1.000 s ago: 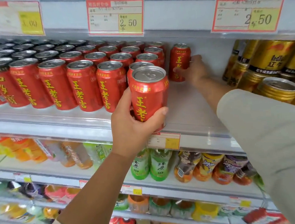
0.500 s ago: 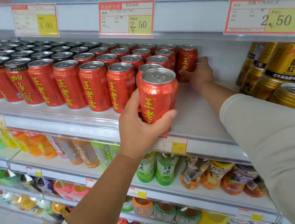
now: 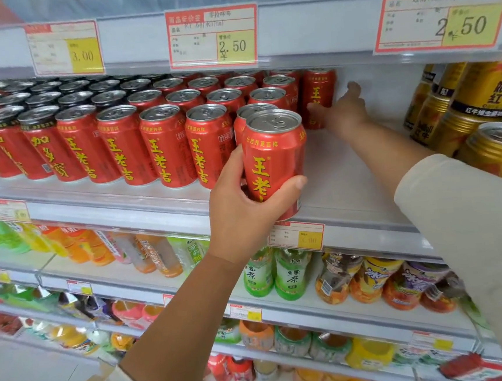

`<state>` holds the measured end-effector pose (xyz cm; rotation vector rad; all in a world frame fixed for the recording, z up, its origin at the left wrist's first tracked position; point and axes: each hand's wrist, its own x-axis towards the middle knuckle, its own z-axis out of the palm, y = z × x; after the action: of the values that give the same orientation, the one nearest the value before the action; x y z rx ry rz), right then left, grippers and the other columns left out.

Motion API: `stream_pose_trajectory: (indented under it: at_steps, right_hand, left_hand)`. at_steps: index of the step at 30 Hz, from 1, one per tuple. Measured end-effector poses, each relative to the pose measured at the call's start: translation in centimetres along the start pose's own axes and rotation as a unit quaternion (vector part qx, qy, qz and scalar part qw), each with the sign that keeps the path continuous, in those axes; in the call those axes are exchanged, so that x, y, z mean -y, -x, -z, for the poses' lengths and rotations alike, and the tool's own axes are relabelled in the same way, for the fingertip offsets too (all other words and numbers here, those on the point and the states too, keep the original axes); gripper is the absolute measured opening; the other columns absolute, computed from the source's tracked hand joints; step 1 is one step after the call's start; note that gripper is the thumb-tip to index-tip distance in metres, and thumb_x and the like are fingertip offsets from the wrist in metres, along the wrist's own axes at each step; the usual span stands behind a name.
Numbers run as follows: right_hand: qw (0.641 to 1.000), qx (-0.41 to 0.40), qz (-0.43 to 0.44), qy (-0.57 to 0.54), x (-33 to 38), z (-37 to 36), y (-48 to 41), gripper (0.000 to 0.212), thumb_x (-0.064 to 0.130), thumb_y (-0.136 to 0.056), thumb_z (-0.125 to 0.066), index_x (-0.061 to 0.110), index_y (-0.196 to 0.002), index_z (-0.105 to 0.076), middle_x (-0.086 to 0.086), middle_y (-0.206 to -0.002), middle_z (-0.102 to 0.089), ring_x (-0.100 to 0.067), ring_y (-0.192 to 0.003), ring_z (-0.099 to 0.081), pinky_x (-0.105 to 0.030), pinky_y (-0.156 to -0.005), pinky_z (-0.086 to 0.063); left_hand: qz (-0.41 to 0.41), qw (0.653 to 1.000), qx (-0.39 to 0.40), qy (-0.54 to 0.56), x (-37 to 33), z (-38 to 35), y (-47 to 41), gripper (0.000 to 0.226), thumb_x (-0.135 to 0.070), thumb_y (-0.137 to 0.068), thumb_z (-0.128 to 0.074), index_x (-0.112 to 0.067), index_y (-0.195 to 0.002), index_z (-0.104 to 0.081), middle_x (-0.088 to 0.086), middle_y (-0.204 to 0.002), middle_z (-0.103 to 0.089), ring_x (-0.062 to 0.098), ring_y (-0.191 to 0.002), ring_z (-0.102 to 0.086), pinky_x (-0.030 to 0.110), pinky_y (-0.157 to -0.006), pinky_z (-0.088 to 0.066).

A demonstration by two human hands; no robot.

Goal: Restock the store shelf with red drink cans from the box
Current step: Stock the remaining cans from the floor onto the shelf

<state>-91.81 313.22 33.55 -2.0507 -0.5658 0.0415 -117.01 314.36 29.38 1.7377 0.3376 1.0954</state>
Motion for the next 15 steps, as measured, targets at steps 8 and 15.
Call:
stream_pose_trajectory:
  at_steps: [8,15]
  right_hand:
    - [0.962,0.211,0.149,-0.084,-1.7,5.9,13.3,0.05,-0.007,-0.082,-0.061,0.033,-0.112,-0.055,0.012,-0.114,-0.066,-0.001,-0.108,-0.061,-0.024,-0.098,-0.046]
    - [0.962,0.243,0.107,-0.061,-3.0,7.6,12.9,0.075,0.022,-0.067,-0.085,0.027,-0.131,-0.048,0.009,-0.119,-0.066,-0.009,-0.108,-0.064,-0.038,-0.1,-0.049]
  left_hand:
    - [0.066,0.997,0.011,-0.035,-2.3,-3.4,0.1,0.056,-0.046,-0.066,-0.083,-0.033,-0.115,-0.06,-0.017,-0.095,-0.072,0.002,-0.086,-0.068,0.036,-0.085,-0.056]
    - [0.075,0.993,0.03,-0.087,-1.2,-7.0,-2.0,0.069,-0.055,-0.062,-0.081,-0.029,-0.122,-0.058,-0.014,-0.1,-0.07,0.008,-0.092,-0.067,0.036,-0.086,-0.055]
